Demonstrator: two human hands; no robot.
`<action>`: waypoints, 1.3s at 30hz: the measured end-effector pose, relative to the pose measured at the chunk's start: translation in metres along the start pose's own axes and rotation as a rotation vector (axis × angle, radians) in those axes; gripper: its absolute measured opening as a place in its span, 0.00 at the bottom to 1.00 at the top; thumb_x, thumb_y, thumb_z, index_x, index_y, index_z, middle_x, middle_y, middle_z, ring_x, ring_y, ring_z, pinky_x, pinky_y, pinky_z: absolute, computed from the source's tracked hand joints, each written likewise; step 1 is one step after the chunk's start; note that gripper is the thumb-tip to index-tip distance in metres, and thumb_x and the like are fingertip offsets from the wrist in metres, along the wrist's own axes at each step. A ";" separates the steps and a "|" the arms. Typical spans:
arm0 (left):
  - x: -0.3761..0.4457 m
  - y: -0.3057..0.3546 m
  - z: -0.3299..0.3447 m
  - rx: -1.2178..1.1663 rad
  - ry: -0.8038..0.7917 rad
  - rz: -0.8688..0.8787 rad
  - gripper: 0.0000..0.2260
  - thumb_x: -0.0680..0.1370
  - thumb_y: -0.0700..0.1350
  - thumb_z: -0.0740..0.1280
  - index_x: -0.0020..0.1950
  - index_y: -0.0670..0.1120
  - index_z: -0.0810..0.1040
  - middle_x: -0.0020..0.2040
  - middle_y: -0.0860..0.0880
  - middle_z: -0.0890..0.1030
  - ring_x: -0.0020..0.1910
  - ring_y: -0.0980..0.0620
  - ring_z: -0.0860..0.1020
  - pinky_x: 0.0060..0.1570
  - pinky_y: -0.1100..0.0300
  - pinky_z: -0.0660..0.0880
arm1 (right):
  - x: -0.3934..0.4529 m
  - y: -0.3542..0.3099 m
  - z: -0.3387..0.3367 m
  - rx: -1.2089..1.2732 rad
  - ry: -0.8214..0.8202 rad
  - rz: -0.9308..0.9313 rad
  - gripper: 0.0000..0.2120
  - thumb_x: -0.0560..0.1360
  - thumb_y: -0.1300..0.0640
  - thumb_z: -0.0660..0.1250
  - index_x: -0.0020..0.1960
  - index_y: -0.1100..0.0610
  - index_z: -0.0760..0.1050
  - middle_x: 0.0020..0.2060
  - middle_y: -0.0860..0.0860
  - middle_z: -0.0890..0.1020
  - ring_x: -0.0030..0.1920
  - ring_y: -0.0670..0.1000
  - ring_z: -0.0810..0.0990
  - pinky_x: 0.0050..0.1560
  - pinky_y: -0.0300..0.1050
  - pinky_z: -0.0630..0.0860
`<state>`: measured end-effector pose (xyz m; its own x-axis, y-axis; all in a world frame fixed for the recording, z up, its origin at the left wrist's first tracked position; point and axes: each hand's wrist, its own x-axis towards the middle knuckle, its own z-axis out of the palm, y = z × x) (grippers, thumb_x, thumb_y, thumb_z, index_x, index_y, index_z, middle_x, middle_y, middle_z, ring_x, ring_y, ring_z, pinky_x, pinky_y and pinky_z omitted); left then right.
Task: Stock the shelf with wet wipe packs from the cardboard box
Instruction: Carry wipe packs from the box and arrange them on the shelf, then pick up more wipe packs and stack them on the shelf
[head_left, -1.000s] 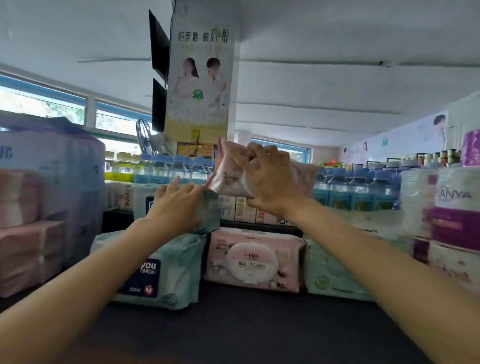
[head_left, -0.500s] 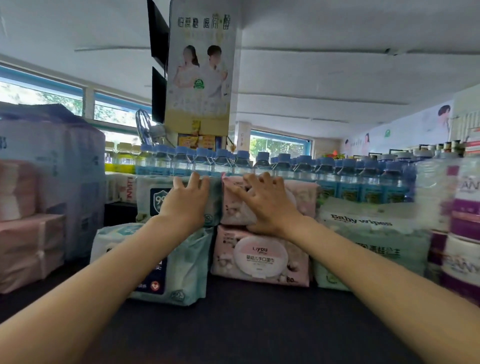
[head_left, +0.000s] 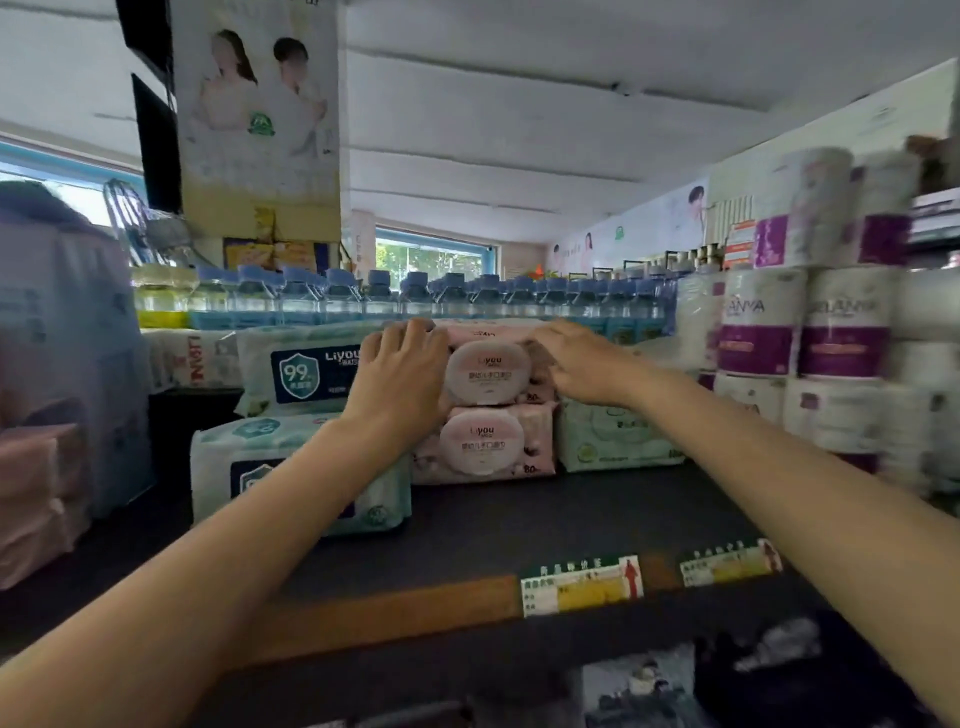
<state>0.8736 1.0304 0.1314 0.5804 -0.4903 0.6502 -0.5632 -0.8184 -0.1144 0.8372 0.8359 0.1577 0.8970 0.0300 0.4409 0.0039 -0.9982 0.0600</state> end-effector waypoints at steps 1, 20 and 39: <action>-0.006 0.008 -0.004 -0.046 0.008 0.039 0.24 0.77 0.47 0.61 0.71 0.44 0.60 0.70 0.44 0.63 0.71 0.43 0.61 0.69 0.49 0.58 | -0.013 -0.002 -0.002 -0.013 0.001 0.014 0.28 0.75 0.66 0.58 0.73 0.54 0.59 0.73 0.53 0.61 0.72 0.55 0.60 0.72 0.53 0.62; -0.328 0.450 -0.030 -0.683 -0.450 1.320 0.15 0.76 0.48 0.63 0.62 0.46 0.72 0.63 0.46 0.69 0.63 0.43 0.67 0.62 0.48 0.68 | -0.691 0.006 -0.077 0.299 -0.254 1.419 0.17 0.78 0.55 0.63 0.64 0.59 0.70 0.49 0.52 0.80 0.44 0.46 0.78 0.43 0.38 0.72; -0.711 0.698 -0.074 -0.445 -0.943 1.771 0.14 0.76 0.45 0.62 0.62 0.47 0.73 0.66 0.46 0.69 0.65 0.44 0.67 0.63 0.52 0.66 | -1.159 -0.129 0.024 0.358 -0.404 1.993 0.16 0.72 0.63 0.65 0.60 0.63 0.72 0.65 0.62 0.65 0.65 0.61 0.68 0.61 0.47 0.67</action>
<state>0.0243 0.8294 -0.3554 -0.6637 -0.5885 -0.4617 -0.7234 0.6619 0.1962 -0.1920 0.9286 -0.3824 -0.1973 -0.8331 -0.5167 -0.8642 0.3967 -0.3096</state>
